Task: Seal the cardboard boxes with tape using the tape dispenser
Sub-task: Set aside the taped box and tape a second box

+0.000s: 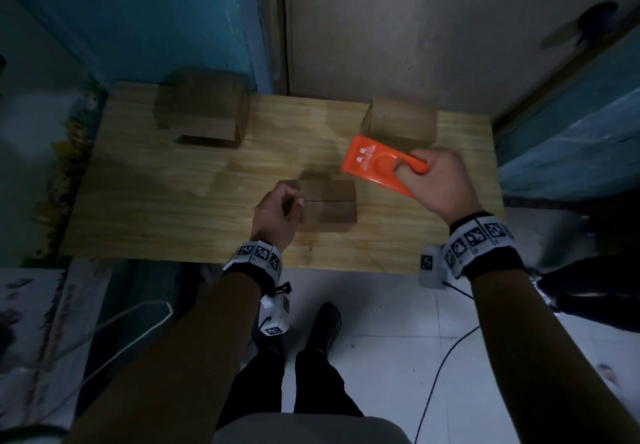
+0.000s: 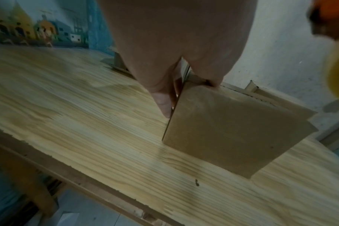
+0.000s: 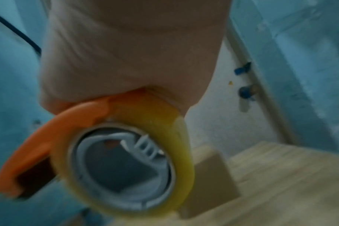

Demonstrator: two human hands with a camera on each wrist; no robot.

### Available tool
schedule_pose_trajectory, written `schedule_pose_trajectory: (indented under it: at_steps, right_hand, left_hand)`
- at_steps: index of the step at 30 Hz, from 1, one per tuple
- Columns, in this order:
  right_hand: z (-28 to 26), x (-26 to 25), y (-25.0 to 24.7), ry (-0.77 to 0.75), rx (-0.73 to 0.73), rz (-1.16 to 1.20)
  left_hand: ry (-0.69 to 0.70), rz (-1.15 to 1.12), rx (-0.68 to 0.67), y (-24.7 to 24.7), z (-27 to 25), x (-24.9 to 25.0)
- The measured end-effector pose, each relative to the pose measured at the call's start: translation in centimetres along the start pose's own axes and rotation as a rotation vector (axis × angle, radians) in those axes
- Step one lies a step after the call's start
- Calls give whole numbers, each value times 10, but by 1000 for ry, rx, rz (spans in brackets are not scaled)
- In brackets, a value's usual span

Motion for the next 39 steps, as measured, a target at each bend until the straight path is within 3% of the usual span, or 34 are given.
schedule_pose_trajectory:
  at_steps: [5, 12, 21, 39]
  right_hand:
    - [14, -40, 38, -76, -222, 169]
    - [25, -59, 92, -95, -402, 133]
    - [36, -61, 95, -52, -462, 168]
    - [60, -80, 98, -55, -492, -159]
  left_hand:
    - [7, 23, -10, -3, -2, 3]
    - [-51, 26, -16, -7, 0, -1]
    - [82, -177, -73, -5, -3, -18]
    - [62, -388, -94, -3, -8, -24]
Point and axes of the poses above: each hand's wrist, its own z-axis towards the middle knuckle, its own y-axis out of the palm, x = y × z, the point moved 7 cm from there along z, towards the middle knuckle, and after that the axes turned 15 degrees about -x, right-handed, at the moved point
